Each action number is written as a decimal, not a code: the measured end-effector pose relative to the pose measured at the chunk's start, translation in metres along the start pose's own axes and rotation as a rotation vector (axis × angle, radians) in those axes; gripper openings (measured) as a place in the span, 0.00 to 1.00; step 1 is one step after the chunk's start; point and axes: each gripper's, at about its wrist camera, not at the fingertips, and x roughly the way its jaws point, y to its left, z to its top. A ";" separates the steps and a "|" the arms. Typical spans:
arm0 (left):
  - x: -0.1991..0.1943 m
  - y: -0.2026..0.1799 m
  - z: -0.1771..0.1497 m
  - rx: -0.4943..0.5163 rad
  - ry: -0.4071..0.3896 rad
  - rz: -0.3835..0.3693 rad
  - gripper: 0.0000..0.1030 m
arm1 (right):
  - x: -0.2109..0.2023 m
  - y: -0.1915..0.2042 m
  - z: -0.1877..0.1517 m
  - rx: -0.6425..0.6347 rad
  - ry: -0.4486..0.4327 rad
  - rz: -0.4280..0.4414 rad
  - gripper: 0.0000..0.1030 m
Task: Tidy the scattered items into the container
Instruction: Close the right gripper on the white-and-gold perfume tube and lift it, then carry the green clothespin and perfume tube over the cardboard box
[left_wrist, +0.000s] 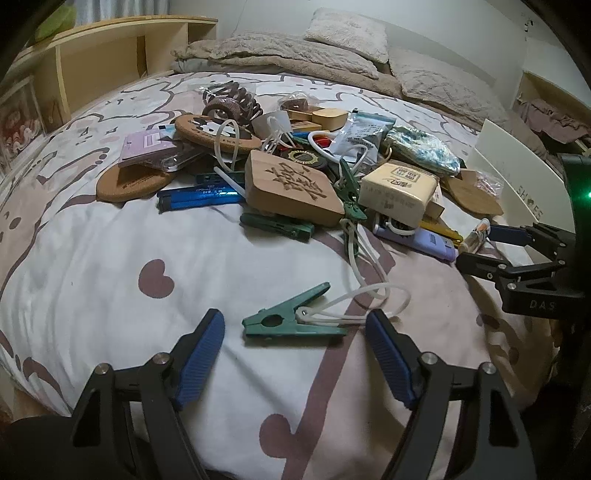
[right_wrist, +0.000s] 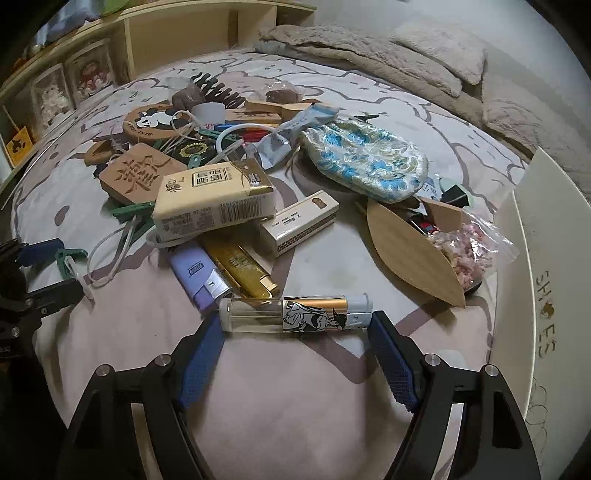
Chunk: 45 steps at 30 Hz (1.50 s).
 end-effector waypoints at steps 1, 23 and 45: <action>0.000 0.000 0.000 0.000 -0.003 -0.003 0.68 | -0.001 0.000 0.000 0.005 -0.001 0.000 0.77; -0.010 -0.001 0.005 0.000 -0.022 -0.032 0.53 | -0.030 0.000 0.002 0.101 -0.112 0.008 0.77; -0.057 -0.011 0.027 0.001 -0.137 -0.056 0.53 | -0.080 0.019 -0.009 0.175 -0.243 0.023 0.77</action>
